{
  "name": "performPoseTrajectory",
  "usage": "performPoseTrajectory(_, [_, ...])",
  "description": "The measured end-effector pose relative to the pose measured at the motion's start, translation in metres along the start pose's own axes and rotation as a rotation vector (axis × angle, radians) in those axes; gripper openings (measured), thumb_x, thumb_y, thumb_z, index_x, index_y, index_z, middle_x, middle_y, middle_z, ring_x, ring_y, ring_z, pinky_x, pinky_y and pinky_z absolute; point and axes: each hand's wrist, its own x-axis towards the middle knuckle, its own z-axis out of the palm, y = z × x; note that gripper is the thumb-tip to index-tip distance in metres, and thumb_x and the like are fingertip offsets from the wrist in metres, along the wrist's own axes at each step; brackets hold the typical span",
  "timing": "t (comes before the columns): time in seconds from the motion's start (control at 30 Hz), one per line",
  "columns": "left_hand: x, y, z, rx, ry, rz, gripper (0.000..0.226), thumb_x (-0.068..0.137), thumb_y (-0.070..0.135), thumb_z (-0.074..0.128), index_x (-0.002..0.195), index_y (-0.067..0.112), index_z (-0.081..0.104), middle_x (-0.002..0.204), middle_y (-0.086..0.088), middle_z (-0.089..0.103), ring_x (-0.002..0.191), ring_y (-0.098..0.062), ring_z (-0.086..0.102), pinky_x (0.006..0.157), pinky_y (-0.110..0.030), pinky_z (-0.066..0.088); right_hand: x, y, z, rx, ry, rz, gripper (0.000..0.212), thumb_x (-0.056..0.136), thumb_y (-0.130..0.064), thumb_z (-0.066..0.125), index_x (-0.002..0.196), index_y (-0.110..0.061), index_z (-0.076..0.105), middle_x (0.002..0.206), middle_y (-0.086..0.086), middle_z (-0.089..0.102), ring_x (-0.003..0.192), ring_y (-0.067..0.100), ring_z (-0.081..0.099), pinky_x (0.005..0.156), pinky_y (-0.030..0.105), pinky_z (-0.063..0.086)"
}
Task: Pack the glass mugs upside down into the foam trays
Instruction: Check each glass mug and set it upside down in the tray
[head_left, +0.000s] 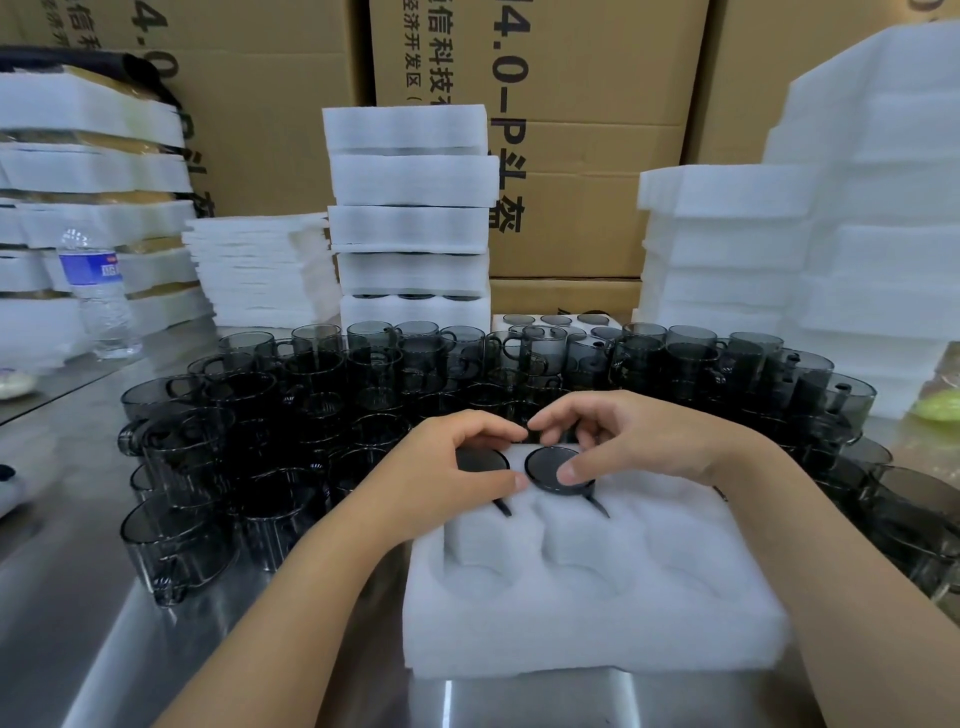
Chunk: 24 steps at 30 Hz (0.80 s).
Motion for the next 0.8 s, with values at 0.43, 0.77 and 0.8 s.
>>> performPoseTrajectory(0.43, [0.000,0.001,0.000,0.045,0.013,0.032,0.027,0.077,0.024,0.077,0.097,0.040,0.071,0.096,0.024,0.069,0.093,0.006,0.063,0.084,-0.020,0.051,0.001,-0.004,0.000,-0.182,-0.072,0.017,0.035,0.076,-0.033,0.077,0.105,-0.046,0.061,0.097,-0.027,0.050,0.075,-0.010,0.049,0.070,0.006,0.037])
performPoseTrajectory(0.77, [0.036,0.016,0.026,0.534,-0.017,-0.028,0.022,0.080,0.046,0.065,0.089,0.032,0.051,0.096,0.011,0.053,0.090,-0.010,0.051,0.082,-0.032,0.046,0.003,-0.001,0.001,-0.041,-0.087,0.034,0.058,0.075,-0.020,0.079,0.122,-0.041,0.052,0.100,-0.015,0.056,0.073,0.001,0.045,0.074,0.019,0.041])
performPoseTrajectory(0.8, [0.035,0.014,0.026,0.499,-0.014,-0.009,0.020,0.080,0.044,0.065,0.087,0.032,0.051,0.089,0.014,0.051,0.083,-0.006,0.049,0.076,-0.029,0.045,0.003,-0.002,0.002,-0.012,-0.075,0.010,0.055,0.077,-0.019,0.077,0.122,-0.038,0.054,0.098,-0.015,0.058,0.072,0.000,0.047,0.072,0.016,0.041])
